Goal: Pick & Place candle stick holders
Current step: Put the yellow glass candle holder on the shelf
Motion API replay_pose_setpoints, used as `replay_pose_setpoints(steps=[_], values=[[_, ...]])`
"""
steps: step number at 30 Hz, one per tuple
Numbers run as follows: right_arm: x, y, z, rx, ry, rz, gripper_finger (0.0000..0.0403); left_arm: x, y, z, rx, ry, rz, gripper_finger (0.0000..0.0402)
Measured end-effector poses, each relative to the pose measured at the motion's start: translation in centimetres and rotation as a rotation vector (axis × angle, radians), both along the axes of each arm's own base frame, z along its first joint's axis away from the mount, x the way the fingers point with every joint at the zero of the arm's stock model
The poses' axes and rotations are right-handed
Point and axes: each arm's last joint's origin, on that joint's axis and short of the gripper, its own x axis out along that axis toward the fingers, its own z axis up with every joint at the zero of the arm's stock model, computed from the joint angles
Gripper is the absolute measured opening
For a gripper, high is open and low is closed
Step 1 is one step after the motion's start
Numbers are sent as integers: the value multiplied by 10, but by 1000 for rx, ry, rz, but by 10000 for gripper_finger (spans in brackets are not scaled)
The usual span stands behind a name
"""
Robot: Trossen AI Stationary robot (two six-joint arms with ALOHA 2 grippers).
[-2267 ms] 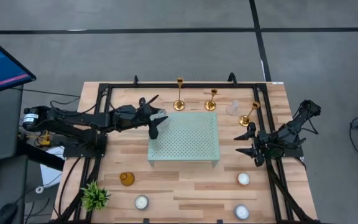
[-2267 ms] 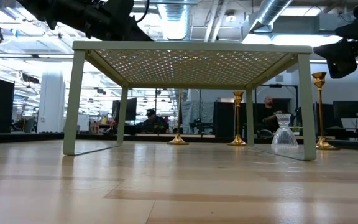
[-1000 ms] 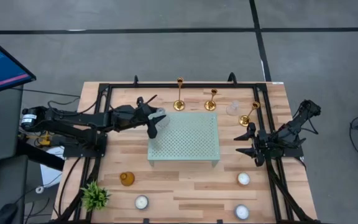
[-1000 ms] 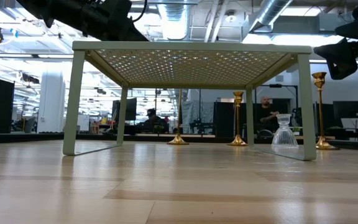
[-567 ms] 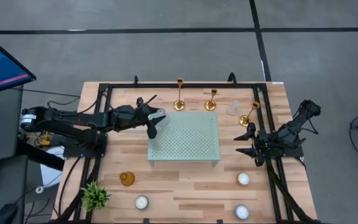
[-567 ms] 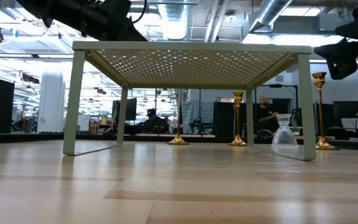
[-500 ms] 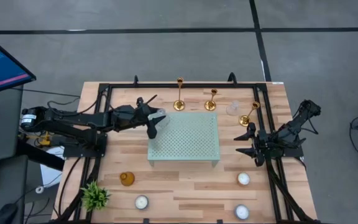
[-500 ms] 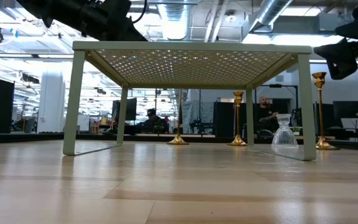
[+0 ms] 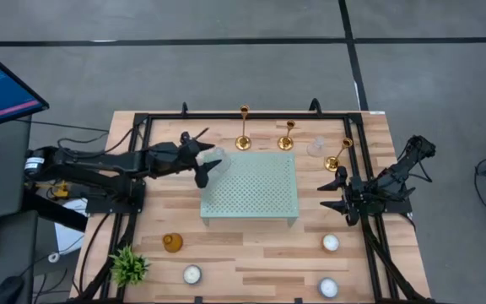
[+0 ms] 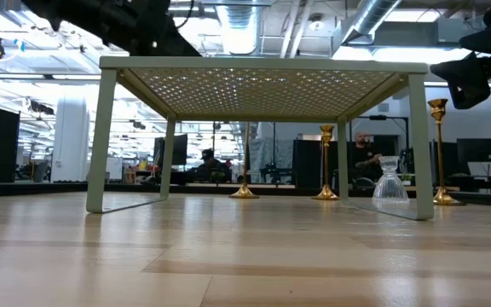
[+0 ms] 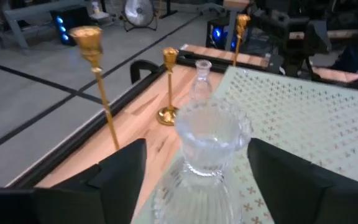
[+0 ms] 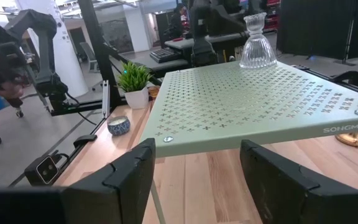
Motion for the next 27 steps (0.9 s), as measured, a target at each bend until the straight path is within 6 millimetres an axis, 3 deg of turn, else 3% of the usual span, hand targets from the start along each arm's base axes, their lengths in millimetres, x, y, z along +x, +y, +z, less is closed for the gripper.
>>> replay_pose_setpoints(steps=[5,15,21,27], values=[[0,0,0,0,0,0,226,-21,-2,9,-50,-3,14,301],[0,0,0,0,0,0,226,-66,-30,26,-306,-91,-229,301],[0,0,0,0,0,-1,226,-80,-51,25,-687,-44,-416,301],[0,0,0,0,0,-2,226,-81,-74,39,-1013,65,-584,301]])
